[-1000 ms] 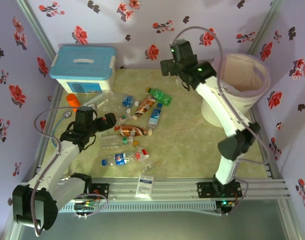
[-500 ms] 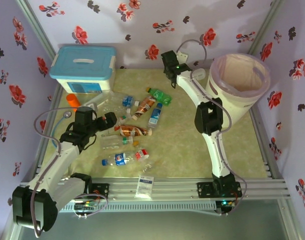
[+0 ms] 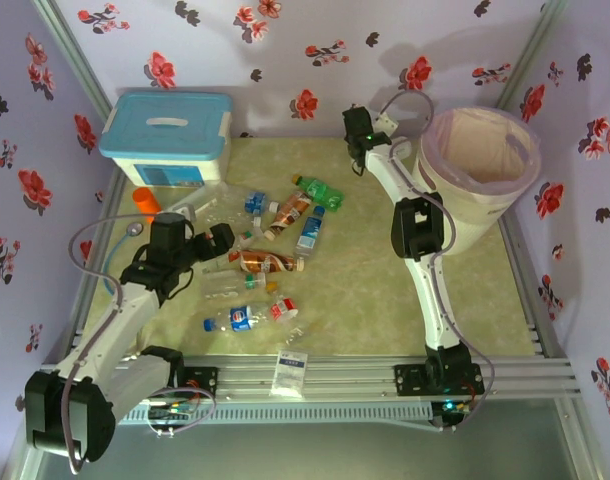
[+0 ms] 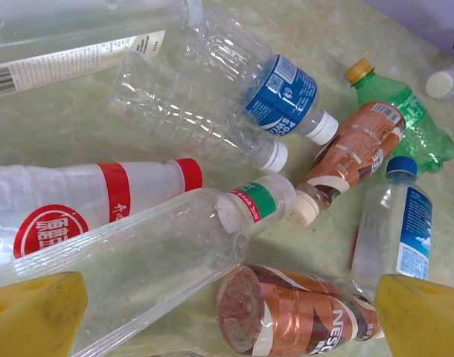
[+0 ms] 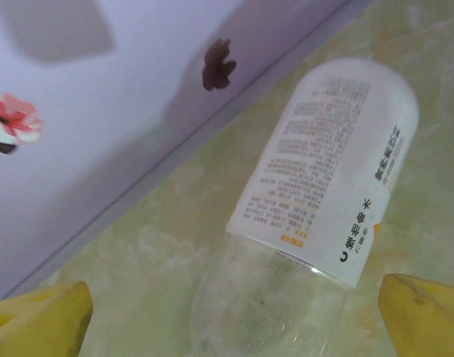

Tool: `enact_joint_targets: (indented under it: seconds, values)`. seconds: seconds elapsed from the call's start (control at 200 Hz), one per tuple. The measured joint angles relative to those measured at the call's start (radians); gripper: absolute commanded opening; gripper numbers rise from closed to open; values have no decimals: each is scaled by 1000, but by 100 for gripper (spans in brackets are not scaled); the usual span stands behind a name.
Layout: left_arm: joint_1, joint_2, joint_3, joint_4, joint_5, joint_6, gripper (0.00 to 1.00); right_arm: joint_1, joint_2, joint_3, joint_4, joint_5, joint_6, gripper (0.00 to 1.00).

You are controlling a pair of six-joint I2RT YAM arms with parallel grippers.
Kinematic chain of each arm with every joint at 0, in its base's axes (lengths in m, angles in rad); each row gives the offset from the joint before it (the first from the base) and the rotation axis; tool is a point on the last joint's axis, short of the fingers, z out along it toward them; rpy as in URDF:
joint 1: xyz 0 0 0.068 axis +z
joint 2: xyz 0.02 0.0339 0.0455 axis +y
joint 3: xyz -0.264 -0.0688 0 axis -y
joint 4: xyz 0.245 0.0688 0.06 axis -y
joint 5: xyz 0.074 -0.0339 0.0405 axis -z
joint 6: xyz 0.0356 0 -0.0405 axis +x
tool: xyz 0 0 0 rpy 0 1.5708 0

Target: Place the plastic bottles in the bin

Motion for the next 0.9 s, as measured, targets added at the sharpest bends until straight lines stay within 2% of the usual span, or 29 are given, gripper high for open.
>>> enact_joint_targets:
  seconds: [0.1, 0.275, 0.56, 0.69, 0.9]
  values:
    - [0, 19, 0, 2, 0, 0, 99, -13, 24, 1, 5, -43, 18, 99]
    - [0, 26, 1, 2, 0, 0, 99, -30, 82, 30, 19, -116, 38, 92]
    - [0, 26, 5, -2, 0, 1, 99, -40, 100, 29, 27, -187, 28, 69]
    - [0, 26, 13, -6, 0, 1, 99, -36, 58, -50, 75, -195, -6, 64]
    - [0, 12, 14, -9, 0, 0, 99, -15, -93, -293, 131, -209, -135, 60]
